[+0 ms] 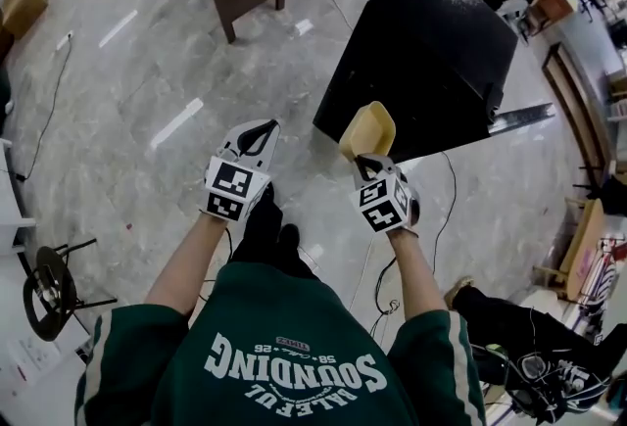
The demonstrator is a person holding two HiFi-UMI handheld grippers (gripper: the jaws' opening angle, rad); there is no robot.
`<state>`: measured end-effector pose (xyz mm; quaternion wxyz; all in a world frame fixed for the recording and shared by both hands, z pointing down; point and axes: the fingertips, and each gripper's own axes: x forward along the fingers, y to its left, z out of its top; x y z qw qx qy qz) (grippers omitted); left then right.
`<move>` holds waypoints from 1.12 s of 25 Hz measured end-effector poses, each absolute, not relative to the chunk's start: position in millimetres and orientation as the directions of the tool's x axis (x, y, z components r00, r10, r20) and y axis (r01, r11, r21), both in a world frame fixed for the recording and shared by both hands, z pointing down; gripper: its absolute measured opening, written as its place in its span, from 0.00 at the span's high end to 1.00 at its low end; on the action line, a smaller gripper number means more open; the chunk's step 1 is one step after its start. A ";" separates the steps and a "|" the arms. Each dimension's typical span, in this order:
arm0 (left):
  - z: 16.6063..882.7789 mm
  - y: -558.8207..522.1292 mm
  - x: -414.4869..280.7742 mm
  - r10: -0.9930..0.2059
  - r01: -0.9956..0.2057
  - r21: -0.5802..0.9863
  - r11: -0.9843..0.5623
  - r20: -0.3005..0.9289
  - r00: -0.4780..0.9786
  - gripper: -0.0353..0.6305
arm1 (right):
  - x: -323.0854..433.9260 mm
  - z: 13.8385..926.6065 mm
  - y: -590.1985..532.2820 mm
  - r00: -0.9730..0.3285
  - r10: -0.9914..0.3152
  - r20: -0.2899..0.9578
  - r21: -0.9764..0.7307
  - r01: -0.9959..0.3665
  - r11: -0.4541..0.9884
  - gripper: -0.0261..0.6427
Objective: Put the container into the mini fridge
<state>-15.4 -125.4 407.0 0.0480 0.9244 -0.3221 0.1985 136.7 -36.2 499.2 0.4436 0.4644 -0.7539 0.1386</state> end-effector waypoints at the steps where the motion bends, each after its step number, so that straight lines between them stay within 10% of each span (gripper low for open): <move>1: 408.0 -128.7 -12.1 -0.570 -0.607 -0.039 -0.794 0.396 0.720 0.92 | 140.7 500.6 -41.5 -0.167 -0.579 0.798 0.209 -0.825 0.525 0.90; 28: 476.1 -196.9 37.3 -0.458 -0.511 0.016 -0.860 0.419 0.784 0.92 | 169.7 573.7 -129.5 -0.055 -0.523 0.851 0.266 -0.813 0.519 0.90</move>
